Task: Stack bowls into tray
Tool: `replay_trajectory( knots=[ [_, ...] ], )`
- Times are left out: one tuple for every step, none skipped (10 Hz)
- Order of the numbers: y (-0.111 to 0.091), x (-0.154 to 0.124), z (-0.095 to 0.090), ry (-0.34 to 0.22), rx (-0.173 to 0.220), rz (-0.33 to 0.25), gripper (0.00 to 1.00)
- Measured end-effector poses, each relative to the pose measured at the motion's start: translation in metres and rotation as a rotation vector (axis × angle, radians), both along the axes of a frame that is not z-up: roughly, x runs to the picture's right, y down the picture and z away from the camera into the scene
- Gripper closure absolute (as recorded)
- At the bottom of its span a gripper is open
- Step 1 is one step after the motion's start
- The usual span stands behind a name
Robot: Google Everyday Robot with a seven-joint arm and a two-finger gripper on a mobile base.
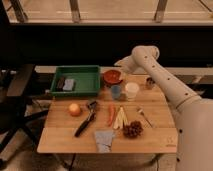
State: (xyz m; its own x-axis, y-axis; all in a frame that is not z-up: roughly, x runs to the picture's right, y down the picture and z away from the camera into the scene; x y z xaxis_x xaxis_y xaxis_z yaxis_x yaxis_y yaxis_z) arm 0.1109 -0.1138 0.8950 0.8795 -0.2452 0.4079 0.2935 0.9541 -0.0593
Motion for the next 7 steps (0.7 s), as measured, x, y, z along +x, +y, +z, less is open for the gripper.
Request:
replay_trajectory(
  knots=[
    [-0.0007,0.0002,0.0059,0.006,-0.001,-0.047,0.35],
    [0.0005,-0.0022,0.009,0.012,-0.009,-0.083,0.35],
    [0.0008,-0.0012,0.0092,0.014,-0.01,-0.084,0.35],
    [0.0009,0.0007,0.0091,0.016,-0.01,-0.082,0.35],
    [0.0009,0.0012,0.0089,0.016,-0.01,-0.082,0.35],
    [0.0013,-0.0004,0.0092,0.016,-0.01,-0.086,0.35],
    [0.0018,-0.0007,0.0096,0.02,-0.009,-0.093,0.35]
  ],
)
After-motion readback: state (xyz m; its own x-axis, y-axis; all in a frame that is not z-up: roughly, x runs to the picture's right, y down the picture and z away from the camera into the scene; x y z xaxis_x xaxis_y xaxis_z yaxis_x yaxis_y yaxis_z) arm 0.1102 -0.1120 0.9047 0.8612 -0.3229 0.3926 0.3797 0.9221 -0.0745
